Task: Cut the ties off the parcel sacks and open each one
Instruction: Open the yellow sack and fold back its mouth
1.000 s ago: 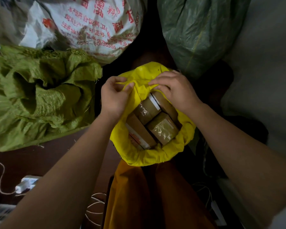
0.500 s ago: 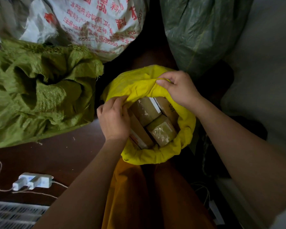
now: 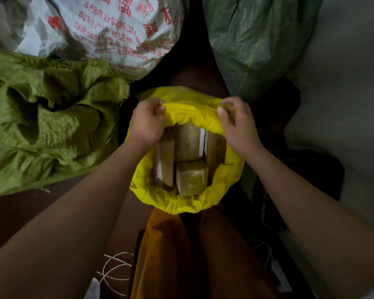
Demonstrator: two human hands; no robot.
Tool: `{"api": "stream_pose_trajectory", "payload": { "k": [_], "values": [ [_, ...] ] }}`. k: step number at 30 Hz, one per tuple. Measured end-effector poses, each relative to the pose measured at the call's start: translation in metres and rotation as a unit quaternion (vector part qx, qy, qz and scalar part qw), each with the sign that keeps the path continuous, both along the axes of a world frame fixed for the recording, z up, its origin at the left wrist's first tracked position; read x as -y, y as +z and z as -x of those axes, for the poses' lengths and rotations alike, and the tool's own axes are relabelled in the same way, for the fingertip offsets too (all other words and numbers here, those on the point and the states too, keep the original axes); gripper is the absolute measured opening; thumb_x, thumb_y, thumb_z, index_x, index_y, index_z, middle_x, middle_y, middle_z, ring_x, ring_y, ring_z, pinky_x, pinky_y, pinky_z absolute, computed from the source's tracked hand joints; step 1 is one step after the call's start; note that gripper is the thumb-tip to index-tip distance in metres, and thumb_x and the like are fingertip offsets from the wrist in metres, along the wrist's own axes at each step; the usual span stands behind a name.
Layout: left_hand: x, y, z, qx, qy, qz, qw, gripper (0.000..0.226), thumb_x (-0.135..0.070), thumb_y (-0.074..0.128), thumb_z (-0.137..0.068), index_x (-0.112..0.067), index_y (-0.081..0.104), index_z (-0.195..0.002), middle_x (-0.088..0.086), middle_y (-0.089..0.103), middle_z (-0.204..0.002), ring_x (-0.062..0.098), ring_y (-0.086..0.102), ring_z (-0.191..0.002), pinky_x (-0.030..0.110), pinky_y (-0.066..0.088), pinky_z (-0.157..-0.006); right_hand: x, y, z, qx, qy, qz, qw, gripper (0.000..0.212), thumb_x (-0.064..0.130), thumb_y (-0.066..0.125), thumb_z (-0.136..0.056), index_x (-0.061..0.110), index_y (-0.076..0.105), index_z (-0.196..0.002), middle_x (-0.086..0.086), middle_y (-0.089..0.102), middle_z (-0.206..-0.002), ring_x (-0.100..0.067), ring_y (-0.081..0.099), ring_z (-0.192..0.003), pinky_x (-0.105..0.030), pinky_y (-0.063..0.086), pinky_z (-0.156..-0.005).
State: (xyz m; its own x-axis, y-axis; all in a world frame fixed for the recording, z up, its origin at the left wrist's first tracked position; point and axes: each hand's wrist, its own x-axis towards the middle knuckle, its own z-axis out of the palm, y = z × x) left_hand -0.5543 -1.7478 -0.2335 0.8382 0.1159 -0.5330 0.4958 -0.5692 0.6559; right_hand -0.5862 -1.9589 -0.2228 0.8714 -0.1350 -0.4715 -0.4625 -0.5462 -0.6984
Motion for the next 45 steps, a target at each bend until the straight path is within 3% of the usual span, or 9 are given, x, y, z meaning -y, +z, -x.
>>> {"api": "stream_pose_trajectory", "payload": {
  "k": [4, 7, 11, 19, 24, 29, 34, 38, 45],
  "values": [
    [0.009, 0.001, -0.014, -0.011, 0.010, 0.004, 1.000, 0.012, -0.011, 0.052, -0.095, -0.018, 0.060, -0.090, -0.007, 0.048, -0.069, 0.008, 0.043, -0.060, 0.024, 0.035, -0.055, -0.005, -0.002, 0.003, 0.123, 0.167, 0.078, 0.975, 0.059, 0.050, 0.067, -0.082, 0.026, 0.053, -0.135, 0.001, 0.047, -0.136, -0.022, 0.045, -0.117, -0.034, 0.039, -0.097],
    [0.008, 0.006, -0.016, -0.003, 0.007, 0.007, 1.000, 0.008, -0.013, 0.056, -0.094, -0.016, 0.064, -0.093, 0.000, 0.056, -0.082, 0.013, 0.050, -0.075, 0.025, 0.041, -0.067, -0.005, -0.009, -0.001, 0.132, 0.222, 0.089, 0.962, 0.048, 0.030, 0.069, -0.087, 0.017, 0.059, -0.132, -0.006, 0.057, -0.132, -0.031, 0.053, -0.112, -0.042, 0.042, -0.096],
    [0.002, 0.020, -0.004, 0.046, -0.002, 0.018, 0.999, 0.008, -0.015, 0.066, -0.087, -0.013, 0.067, -0.095, 0.003, 0.064, -0.092, 0.015, 0.058, -0.087, 0.035, 0.051, -0.083, -0.002, -0.008, -0.011, 0.106, 0.174, 0.011, 0.979, 0.036, 0.014, 0.066, -0.089, 0.010, 0.065, -0.125, -0.013, 0.067, -0.118, -0.030, 0.060, -0.109, -0.041, 0.044, -0.097],
    [0.011, 0.030, 0.049, 0.091, -0.051, -0.264, 0.959, 0.042, -0.031, 0.066, -0.084, -0.014, 0.056, -0.122, 0.013, 0.050, -0.118, 0.032, 0.045, -0.113, 0.044, 0.032, -0.094, 0.004, -0.005, -0.030, 0.032, 0.108, -0.049, 0.992, 0.029, 0.013, 0.061, -0.093, 0.012, 0.067, -0.121, -0.003, 0.065, -0.123, -0.012, 0.058, -0.115, -0.015, 0.042, -0.099],
    [0.010, 0.027, 0.035, 0.114, 0.015, -0.144, 0.983, 0.024, -0.010, 0.055, -0.090, -0.002, 0.064, -0.111, 0.017, 0.065, -0.102, 0.033, 0.060, -0.096, 0.043, 0.047, -0.083, 0.008, -0.008, -0.038, -0.019, 0.057, -0.060, 0.996, 0.025, 0.014, 0.057, -0.096, 0.011, 0.068, -0.119, 0.003, 0.065, -0.112, -0.008, 0.059, -0.106, -0.009, 0.043, -0.089],
    [-0.004, 0.032, 0.000, 0.053, 0.003, 0.022, 0.998, 0.005, -0.012, 0.064, -0.089, -0.012, 0.069, -0.088, -0.013, 0.061, -0.078, -0.012, 0.055, -0.070, 0.014, 0.042, -0.069, 0.024, -0.009, -0.031, -0.124, -0.036, -0.129, 0.983, 0.021, 0.018, 0.056, -0.098, 0.010, 0.067, -0.114, -0.009, 0.068, -0.107, -0.021, 0.064, -0.101, -0.035, 0.052, -0.092],
    [0.008, 0.024, -0.008, 0.062, -0.009, -0.100, 0.993, 0.033, -0.029, 0.071, -0.084, -0.013, 0.065, -0.113, 0.001, 0.063, -0.108, 0.023, 0.055, -0.110, 0.037, 0.042, -0.095, 0.020, -0.014, -0.030, -0.130, -0.147, -0.143, 0.970, 0.026, 0.022, 0.055, -0.099, 0.010, 0.063, -0.120, -0.010, 0.067, -0.116, -0.023, 0.063, -0.108, -0.036, 0.052, -0.094],
    [0.014, 0.028, 0.015, 0.102, 0.000, -0.200, 0.974, 0.061, -0.039, 0.074, -0.077, -0.016, 0.050, -0.128, 0.013, 0.046, -0.123, 0.032, 0.041, -0.117, 0.043, 0.034, -0.094, 0.024, -0.015, -0.038, -0.106, -0.180, -0.116, 0.971, 0.021, 0.024, 0.054, -0.099, 0.015, 0.064, -0.115, -0.003, 0.067, -0.109, -0.018, 0.064, -0.104, -0.032, 0.053, -0.091],
    [0.006, 0.022, 0.021, 0.183, 0.074, -0.125, 0.972, 0.019, -0.012, 0.057, -0.089, -0.001, 0.069, -0.100, 0.018, 0.064, -0.094, 0.029, 0.060, -0.086, 0.029, 0.042, -0.075, 0.031, -0.020, -0.034, -0.103, -0.178, -0.106, 0.973, 0.019, 0.023, 0.054, -0.099, 0.016, 0.066, -0.113, -0.002, 0.068, -0.105, -0.018, 0.065, -0.101, -0.034, 0.054, -0.090]
  ]
}}
